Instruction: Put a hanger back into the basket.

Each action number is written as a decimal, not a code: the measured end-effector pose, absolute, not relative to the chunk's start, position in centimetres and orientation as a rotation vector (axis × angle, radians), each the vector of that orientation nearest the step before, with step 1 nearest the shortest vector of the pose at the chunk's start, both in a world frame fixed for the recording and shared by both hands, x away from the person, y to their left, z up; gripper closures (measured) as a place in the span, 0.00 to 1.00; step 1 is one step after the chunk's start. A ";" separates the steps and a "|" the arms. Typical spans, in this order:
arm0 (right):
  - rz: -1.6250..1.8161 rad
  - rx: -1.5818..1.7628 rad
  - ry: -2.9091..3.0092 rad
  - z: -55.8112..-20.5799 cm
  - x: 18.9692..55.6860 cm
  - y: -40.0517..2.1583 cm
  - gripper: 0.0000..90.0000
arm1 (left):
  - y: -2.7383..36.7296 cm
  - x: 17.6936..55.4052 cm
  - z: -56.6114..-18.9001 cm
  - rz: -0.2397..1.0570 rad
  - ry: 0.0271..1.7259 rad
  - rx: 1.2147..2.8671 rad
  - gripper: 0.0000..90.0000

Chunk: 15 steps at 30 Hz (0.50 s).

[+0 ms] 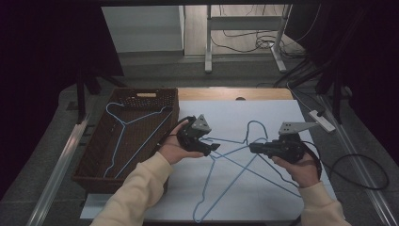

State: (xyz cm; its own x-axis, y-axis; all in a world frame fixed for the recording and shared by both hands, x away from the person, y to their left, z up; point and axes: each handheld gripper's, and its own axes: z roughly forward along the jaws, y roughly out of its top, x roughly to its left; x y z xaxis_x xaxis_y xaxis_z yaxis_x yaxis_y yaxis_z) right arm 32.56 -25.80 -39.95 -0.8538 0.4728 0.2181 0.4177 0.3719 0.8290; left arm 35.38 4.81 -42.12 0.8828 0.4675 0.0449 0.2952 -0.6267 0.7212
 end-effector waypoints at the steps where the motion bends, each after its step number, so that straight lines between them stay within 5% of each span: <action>1: 1.521 0.826 2.563 -39.9 32.5 -25.7 0.98 | 4.7 35.5 -42.2 0.287 0.541 2.292 0.40; 7: 1.541 0.810 2.580 -39.9 32.5 -25.7 0.98 | 4.3 35.7 -42.7 0.254 0.501 2.337 0.57; 11: 1.539 0.817 2.573 -40.0 32.7 -25.8 0.98 | 4.4 35.5 -42.5 0.236 0.456 2.362 0.81; 15: 1.489 0.866 2.539 -40.3 33.5 -26.2 0.97 | 4.3 34.7 -42.2 0.223 0.397 2.412 0.90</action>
